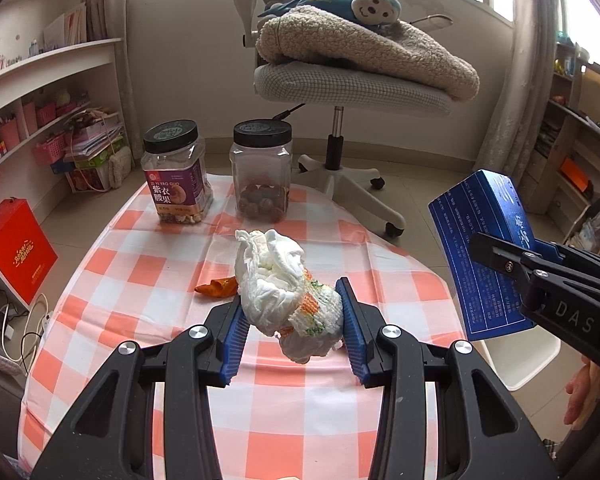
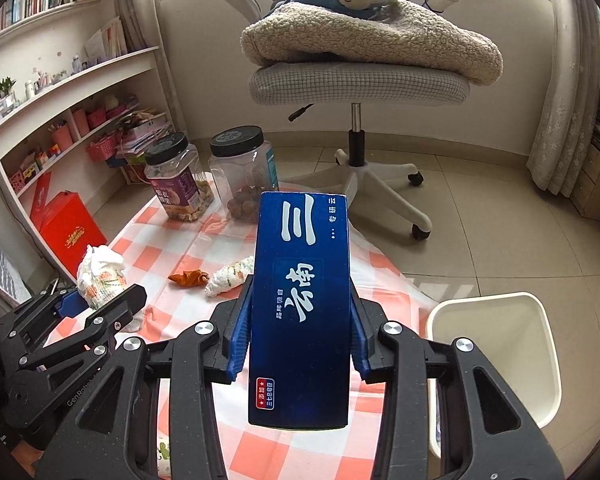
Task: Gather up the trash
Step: 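Carry the blue tissue box over the bin and open the right gripper, then lower the white bundle into the bin and open the left gripper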
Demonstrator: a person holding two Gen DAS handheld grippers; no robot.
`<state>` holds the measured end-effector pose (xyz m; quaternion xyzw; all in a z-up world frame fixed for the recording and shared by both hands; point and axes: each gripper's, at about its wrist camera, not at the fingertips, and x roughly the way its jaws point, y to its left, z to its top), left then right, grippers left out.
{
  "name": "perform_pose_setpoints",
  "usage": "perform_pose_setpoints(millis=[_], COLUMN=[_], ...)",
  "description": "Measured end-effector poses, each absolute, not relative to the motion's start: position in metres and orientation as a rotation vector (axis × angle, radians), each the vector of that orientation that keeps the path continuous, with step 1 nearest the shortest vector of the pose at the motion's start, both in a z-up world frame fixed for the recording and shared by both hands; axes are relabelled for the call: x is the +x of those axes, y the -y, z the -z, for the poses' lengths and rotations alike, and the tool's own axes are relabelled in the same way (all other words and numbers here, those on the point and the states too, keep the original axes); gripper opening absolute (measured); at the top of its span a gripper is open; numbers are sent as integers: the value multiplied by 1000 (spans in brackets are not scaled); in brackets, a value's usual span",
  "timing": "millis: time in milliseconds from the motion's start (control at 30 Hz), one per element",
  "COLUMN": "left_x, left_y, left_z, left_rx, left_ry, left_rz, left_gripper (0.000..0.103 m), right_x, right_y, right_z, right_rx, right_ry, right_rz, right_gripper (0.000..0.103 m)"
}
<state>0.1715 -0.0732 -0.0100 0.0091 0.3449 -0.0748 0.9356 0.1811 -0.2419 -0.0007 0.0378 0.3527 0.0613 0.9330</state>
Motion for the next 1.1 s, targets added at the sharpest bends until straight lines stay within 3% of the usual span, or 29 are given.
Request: perform_pose_setpoints(millis=[767,900,967,1033,1100], left_x=[161,158,158,157,155], left_y=[174,200,214,227,242], left_z=[5,3,2,2,2], left_rx=[80,102,106,111,121], left_ry=[-725,-726,-728,-731,-733], left_rz=[311,353,377,399,420], left_gripper=[42,42,42,42,42], right_x=[151,141,134,127,118], right_y=[396,426,440,456,470], right_z=[-10,-14,-16,-17,-18], right_rx=[296,358,385,410,436], right_ry=[-681,-653,-636,-627,-611], right_rz=[165,254,291,322,362], right_gripper=[40,76,80,93,94])
